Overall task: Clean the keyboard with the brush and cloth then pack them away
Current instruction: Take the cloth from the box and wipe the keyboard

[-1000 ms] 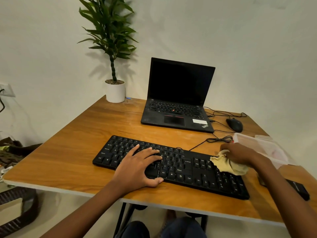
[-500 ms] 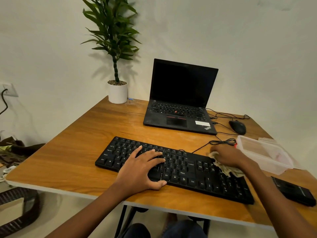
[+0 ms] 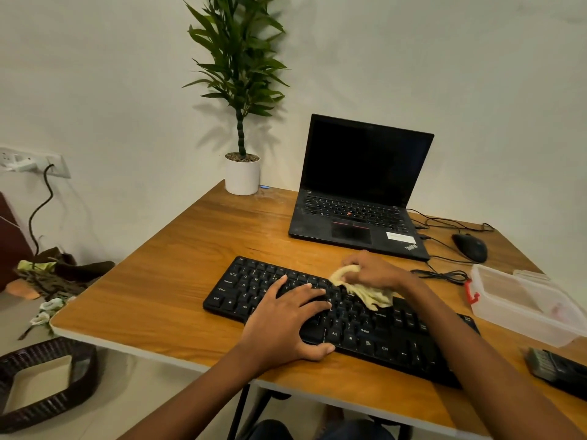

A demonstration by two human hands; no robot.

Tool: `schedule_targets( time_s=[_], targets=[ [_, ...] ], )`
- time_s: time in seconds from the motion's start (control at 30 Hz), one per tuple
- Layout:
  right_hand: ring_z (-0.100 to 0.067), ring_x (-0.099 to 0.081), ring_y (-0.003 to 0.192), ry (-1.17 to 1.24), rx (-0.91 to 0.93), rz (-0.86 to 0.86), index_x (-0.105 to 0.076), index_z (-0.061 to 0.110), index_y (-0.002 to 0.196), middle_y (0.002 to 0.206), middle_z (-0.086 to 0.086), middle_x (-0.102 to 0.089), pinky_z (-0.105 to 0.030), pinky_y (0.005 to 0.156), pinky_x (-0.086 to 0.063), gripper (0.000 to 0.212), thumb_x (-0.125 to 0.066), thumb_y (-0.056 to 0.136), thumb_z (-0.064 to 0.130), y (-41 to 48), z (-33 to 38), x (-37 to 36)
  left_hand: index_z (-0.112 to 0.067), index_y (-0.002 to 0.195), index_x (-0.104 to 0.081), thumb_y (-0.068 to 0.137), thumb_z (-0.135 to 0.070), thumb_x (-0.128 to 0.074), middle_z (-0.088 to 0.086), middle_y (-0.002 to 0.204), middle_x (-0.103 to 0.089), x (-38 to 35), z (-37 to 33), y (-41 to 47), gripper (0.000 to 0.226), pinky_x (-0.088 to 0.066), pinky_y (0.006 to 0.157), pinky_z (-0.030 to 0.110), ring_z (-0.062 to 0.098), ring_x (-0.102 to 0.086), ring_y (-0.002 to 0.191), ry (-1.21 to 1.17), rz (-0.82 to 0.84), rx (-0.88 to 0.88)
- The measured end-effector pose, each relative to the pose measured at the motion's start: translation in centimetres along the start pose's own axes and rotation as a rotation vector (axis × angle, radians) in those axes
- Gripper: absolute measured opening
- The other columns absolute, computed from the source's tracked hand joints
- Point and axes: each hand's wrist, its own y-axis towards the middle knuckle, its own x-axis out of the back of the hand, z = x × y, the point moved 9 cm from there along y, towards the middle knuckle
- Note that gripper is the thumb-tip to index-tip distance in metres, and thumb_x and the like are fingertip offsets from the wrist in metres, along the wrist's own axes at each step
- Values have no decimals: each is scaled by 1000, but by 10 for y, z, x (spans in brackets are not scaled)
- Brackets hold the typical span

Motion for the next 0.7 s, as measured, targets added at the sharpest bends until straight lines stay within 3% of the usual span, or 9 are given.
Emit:
schedule_targets(
  time_s=[0.1, 0.33, 0.5, 0.6, 0.7],
  targets=[
    [-8, -56, 59, 66, -110, 70, -65, 5, 99, 79, 1, -62, -16, 50, -42, 14, -55, 90, 9, -13, -31, 9, -33, 138, -43, 75, -76, -37, -13, 148, -35, -1, 0, 2, 76, 2, 117, 39, 5, -25, 140, -28, 30, 15],
    [-14, -52, 67, 70, 48, 59, -64, -1, 98, 83, -6, -60, -24, 61, -40, 17, -57, 89, 11, 56, 47, -28, -32, 125, -56, 74, -76, -42, -11, 134, -53, -5, 0, 1, 68, -24, 111, 41, 9, -45, 128, -30, -2, -2],
    [-16, -50, 66, 153, 55, 112, -64, 1, 91, 78, -7, -57, -29, 61, -38, 14, -60, 88, 15, 72, 58, -38, -32, 129, -53, 75, -76, -40, -10, 139, -48, -5, 0, 1, 70, -17, 110, 32, 10, -41, 131, -49, 22, 3],
    [-8, -51, 62, 108, -2, 123, -67, -2, 96, 80, -5, -60, -21, 54, -38, 19, -61, 87, 14, 52, 19, -22, -30, 134, -48, 75, -75, -40, -8, 144, -42, -3, 0, 1, 74, -8, 112, 31, 11, -33, 136, -80, 19, 10],
    [0, -52, 56, 150, -73, 149, -69, 1, 99, 81, -2, -63, -14, 49, -39, 19, -61, 87, 13, 42, -4, -15, -29, 133, -49, 76, -74, -39, -7, 143, -44, -2, -1, 1, 73, -9, 112, 32, 11, -34, 136, -65, -6, 1]
  ],
)
